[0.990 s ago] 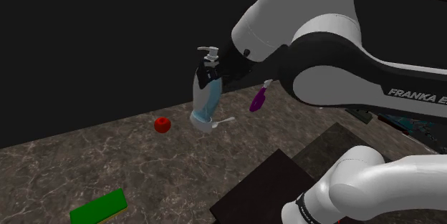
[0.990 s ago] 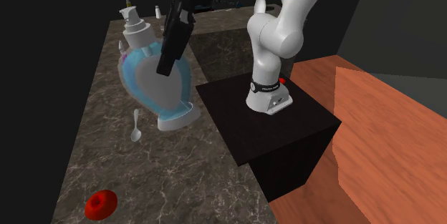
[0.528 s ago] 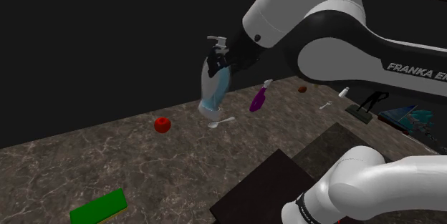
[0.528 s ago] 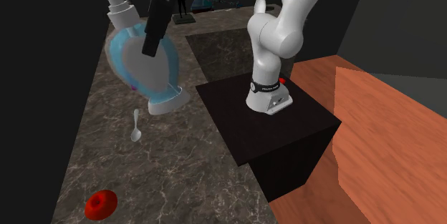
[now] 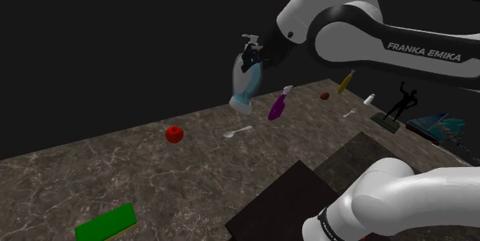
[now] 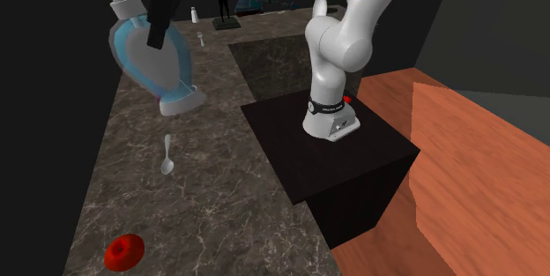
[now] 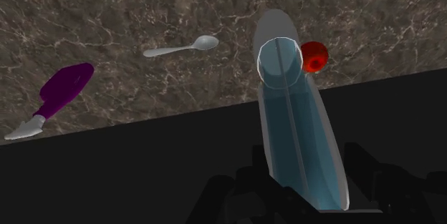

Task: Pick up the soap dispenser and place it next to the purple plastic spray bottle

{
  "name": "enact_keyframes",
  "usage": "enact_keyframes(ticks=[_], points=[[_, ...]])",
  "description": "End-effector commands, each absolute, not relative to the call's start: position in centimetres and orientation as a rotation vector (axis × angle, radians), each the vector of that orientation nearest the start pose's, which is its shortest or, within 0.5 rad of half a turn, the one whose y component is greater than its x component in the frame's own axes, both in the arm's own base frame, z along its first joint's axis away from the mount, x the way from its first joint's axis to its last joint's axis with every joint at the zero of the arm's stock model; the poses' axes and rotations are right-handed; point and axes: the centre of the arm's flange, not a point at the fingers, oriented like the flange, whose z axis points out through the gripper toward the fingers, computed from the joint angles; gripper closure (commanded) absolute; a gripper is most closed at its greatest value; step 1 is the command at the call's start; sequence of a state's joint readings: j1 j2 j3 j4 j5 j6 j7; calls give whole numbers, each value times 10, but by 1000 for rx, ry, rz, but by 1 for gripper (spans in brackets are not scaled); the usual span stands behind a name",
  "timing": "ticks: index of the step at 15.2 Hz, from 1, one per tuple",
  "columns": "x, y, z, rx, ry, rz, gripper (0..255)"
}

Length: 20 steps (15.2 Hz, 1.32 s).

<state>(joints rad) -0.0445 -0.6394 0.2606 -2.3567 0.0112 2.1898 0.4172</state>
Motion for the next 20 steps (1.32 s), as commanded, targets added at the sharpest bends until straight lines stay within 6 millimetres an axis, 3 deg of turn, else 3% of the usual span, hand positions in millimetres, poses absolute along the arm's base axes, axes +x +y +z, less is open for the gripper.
enact_keyframes(ticks=[1,20], points=[[397,80,597,-3039,333,-745,255],[480,-157,597,-3039,333,-745,255]])
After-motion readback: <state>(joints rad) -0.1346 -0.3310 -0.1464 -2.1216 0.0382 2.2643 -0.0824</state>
